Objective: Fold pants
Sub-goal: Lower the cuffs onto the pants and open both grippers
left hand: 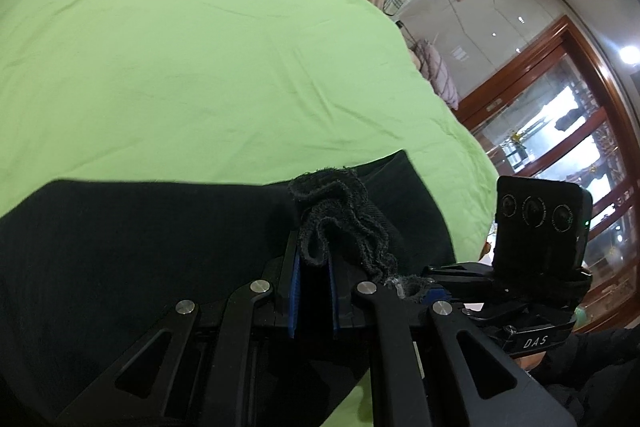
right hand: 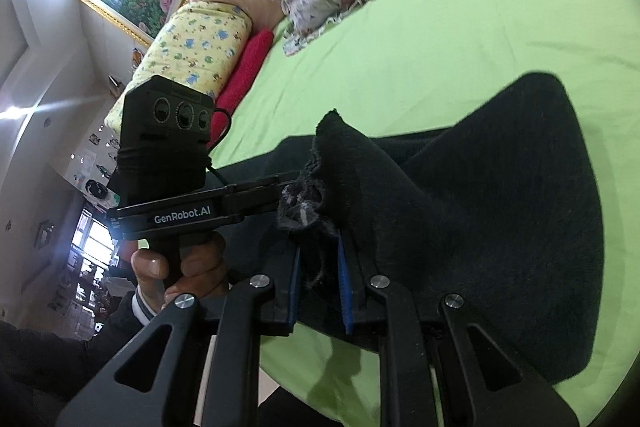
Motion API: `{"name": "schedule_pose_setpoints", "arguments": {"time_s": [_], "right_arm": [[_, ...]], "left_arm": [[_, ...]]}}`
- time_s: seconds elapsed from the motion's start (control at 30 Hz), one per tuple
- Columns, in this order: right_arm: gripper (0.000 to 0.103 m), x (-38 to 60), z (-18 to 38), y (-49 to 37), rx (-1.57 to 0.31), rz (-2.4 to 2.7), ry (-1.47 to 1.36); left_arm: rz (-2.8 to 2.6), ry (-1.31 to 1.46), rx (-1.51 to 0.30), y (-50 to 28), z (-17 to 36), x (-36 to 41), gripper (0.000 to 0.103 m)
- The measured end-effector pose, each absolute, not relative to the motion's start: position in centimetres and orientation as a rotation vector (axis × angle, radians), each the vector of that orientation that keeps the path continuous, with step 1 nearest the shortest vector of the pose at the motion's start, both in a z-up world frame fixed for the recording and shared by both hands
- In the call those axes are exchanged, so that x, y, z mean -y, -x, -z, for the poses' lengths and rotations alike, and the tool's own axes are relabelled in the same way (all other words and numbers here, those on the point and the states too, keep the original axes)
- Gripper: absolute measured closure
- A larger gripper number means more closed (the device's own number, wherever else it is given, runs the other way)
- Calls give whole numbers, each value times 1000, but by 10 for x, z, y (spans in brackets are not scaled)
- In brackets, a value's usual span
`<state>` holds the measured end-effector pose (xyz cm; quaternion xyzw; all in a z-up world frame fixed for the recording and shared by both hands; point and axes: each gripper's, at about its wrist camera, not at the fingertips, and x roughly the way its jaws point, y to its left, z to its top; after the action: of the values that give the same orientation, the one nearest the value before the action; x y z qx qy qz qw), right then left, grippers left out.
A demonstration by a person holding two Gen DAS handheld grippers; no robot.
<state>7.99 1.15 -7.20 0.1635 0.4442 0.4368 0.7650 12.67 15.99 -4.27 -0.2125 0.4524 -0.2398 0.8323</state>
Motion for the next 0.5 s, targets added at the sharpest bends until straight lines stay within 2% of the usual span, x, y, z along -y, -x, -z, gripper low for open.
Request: {"name": "schedule_pose_setpoints", "arguments": {"time_s": [0.2,0.27,0.33,0.4,0.5], "right_arm": [[82,-20,74,-78,-992,-946,-299],[75,-21,73,-77,-995,-959,-301],[59,-25,71,-74,-995,-978,-301],[55,-29,67,-70,-981,-989,-290],[55,-33,62,-66,-974,-1011,-282]], "left_arm": [[466,479,-974,-118,52,-171,92],[437,487,-965,-111,52,-177,87],[415,498,-951,-104,50,-184,86],[388,511,-934,-95,47,-191,85],[343,539,-899,-79,42,-201,81]]}}
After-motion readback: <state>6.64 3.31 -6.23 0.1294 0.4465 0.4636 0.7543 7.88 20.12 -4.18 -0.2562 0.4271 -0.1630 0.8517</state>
